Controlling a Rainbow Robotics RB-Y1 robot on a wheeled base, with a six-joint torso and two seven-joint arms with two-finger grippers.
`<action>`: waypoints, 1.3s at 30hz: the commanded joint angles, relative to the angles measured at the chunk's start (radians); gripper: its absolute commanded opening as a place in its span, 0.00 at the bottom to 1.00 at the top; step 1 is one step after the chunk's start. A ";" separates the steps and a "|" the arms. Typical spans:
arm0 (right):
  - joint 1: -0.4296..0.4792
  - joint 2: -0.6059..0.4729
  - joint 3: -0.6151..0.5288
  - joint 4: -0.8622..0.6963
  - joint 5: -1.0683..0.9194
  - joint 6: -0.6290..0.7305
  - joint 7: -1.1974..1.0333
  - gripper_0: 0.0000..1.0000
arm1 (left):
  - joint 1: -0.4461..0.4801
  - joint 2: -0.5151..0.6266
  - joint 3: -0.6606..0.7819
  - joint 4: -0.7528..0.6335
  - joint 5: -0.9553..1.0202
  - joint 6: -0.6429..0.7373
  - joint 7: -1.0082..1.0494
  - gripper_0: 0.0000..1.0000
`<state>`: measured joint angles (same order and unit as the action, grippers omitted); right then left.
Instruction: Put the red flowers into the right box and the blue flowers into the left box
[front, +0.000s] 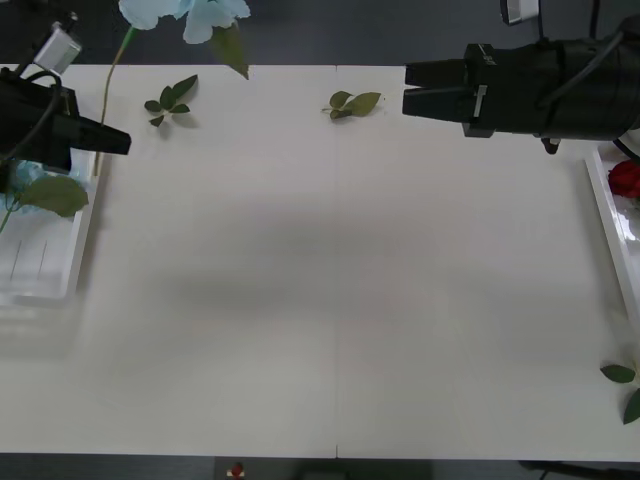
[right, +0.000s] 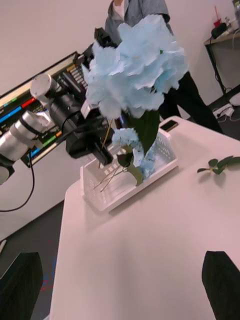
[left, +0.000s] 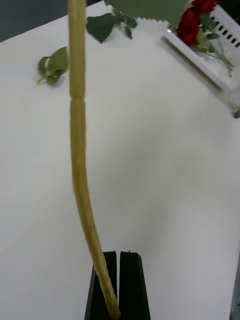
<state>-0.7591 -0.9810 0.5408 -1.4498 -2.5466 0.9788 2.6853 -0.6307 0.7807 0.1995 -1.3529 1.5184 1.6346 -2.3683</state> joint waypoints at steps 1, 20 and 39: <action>0.021 -0.058 0.002 -0.017 0.002 0.034 0.020 0.94 | 0.037 0.069 0.100 -0.078 -0.118 0.048 0.024 0.00; 0.109 -0.171 0.056 -0.044 -0.007 0.133 0.020 0.98 | 0.201 0.321 0.238 -0.137 -0.615 0.045 0.162 0.00; 0.109 -0.146 0.050 -0.101 0.000 0.034 0.020 0.98 | 0.192 0.316 -0.066 0.112 -0.782 -0.108 0.554 0.00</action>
<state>-0.6322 -1.1044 0.6105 -1.5324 -2.5476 1.0165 2.6853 -0.4198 1.0830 0.1663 -1.2543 0.7407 1.5534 -1.8865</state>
